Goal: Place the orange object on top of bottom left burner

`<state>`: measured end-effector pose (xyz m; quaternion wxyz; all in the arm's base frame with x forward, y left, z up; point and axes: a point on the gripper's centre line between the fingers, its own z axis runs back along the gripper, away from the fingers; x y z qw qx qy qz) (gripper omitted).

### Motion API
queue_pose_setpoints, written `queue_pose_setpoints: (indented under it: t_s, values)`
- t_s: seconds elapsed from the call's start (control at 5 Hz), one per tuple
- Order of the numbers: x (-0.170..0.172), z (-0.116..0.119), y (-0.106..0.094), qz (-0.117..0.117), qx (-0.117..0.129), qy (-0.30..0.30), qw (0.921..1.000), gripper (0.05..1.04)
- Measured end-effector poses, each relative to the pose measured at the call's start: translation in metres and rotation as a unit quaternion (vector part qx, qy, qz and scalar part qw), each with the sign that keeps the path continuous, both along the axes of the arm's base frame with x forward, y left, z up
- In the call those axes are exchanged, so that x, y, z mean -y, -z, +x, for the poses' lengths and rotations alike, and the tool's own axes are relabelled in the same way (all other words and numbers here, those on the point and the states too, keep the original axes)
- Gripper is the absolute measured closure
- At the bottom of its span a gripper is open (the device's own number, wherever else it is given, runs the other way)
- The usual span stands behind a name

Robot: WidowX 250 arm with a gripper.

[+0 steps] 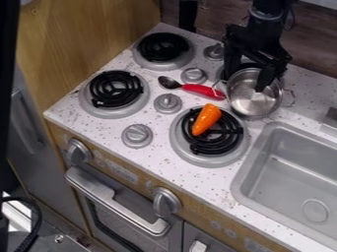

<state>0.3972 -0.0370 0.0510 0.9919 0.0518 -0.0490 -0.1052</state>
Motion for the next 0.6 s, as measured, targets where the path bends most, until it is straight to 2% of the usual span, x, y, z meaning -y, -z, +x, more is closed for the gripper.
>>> queue_pose_setpoints:
  t_s: [0.2,0.4,0.6]
  values:
    - [0.000,-0.005,0.017,0.002,-0.024,0.000,0.9997,0.083]
    - [-0.007,-0.022,0.041,-0.007,-0.047,-0.019,0.9987,0.083]
    - [-0.025,-0.024,0.047,-0.012,-0.043,-0.051,0.9977,0.083]
